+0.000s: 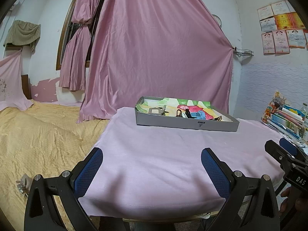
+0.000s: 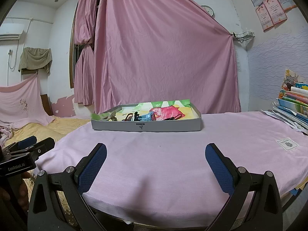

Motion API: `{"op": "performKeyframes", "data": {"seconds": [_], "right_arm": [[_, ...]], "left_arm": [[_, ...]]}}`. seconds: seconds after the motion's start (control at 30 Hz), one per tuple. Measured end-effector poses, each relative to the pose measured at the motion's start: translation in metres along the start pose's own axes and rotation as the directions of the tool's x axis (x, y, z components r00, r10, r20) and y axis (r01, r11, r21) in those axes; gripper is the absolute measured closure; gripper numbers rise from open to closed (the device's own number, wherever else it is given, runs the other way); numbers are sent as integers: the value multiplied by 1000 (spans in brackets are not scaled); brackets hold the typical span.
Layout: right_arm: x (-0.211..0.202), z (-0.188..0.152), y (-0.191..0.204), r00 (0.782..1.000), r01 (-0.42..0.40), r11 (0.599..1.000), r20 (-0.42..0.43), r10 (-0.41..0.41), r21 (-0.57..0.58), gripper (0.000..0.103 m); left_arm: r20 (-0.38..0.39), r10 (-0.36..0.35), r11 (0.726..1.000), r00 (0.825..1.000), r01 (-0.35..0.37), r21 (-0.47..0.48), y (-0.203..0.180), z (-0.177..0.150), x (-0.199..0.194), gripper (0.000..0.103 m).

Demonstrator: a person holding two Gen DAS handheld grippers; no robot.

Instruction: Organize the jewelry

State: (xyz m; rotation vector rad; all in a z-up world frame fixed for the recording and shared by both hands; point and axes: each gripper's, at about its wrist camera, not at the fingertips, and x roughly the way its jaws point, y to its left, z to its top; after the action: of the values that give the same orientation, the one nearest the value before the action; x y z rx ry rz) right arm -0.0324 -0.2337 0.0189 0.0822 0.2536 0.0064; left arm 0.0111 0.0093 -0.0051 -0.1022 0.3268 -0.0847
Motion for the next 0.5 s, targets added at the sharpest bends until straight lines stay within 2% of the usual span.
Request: {"op": "performKeyframes", "data": {"seconds": [0.5], "right_arm": [[0,2,-1,1000,2,1000,4,-2,1,2]], "left_arm": [[4,1,1000,1000,-1,2,0,0,-1,1]]}}
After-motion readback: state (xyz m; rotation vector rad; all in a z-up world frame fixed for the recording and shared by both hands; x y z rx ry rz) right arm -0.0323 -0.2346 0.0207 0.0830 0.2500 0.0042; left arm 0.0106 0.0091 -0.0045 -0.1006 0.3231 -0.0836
